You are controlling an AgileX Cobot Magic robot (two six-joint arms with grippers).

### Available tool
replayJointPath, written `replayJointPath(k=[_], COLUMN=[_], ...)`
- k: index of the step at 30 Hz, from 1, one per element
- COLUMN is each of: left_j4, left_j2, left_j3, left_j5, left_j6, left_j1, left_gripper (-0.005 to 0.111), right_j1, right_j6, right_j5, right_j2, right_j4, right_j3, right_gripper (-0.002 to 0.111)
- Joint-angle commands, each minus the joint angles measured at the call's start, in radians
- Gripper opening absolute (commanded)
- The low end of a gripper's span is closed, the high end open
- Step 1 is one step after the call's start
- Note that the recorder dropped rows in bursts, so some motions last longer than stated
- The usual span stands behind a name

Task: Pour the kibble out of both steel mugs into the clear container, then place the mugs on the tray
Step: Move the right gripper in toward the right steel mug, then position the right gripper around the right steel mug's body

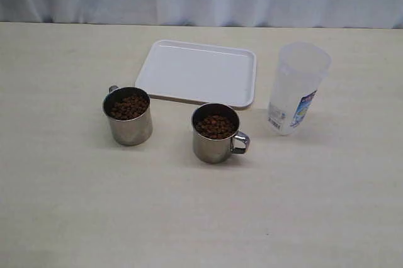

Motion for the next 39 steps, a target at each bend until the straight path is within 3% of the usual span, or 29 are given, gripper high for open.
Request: replayJointPath(k=[1,7,14,17,21,24,27,30,32,35,39], left_j4=[-0.004,-0.004,-0.004,-0.004,0.000,0.000,0.000,0.000,0.000,0.000,0.000], left_j2=[-0.003,-0.003,-0.003,-0.003,-0.003,-0.003,-0.003,-0.003,-0.003,-0.003,-0.003], left_j3=[0.003,0.003,0.003,0.003,0.003,0.003,0.003,0.003,0.003,0.003,0.003], left_j5=[-0.012,-0.012,-0.012,-0.012,-0.007,-0.004,-0.004,-0.004,-0.004,-0.004,-0.004], left_j6=[-0.003,-0.003,-0.003,-0.003,-0.003,-0.003,-0.003,-0.003,-0.003,-0.003,-0.003], left_j1=[-0.005,-0.005,-0.005,-0.005,-0.005,-0.005,-0.005,-0.005,-0.005,-0.005,-0.005], left_gripper=[0.000,0.000,0.000,0.000,0.000,0.000,0.000,0.000,0.000,0.000,0.000], right_j1=[-0.006,-0.006,-0.006,0.013,0.216,0.352,0.378,0.378,0.378,0.378,0.378], right_j6=[0.000,-0.020,-0.057,0.106,0.349,0.306,0.230,0.202,0.204,0.287,0.399], right_j5=[-0.010,-0.015,-0.182,-0.329,-0.498,-0.731,-0.966,-1.064,-1.062,-1.060,-1.058], right_j2=[-0.004,-0.004,-0.004,-0.004,0.304,0.662,0.978,1.206,1.334,1.501,1.653], right_j4=[0.002,-0.010,-0.044,-0.064,-0.378,-0.496,-0.433,-0.490,-0.585,-0.747,-0.858], right_j3=[0.003,0.003,0.003,0.003,0.003,0.003,0.003,-0.022,-0.081,-0.183,-0.296], right_gripper=[0.004,0.004,0.004,0.004,0.004,0.004,0.005,0.005,0.010,0.026,0.061])
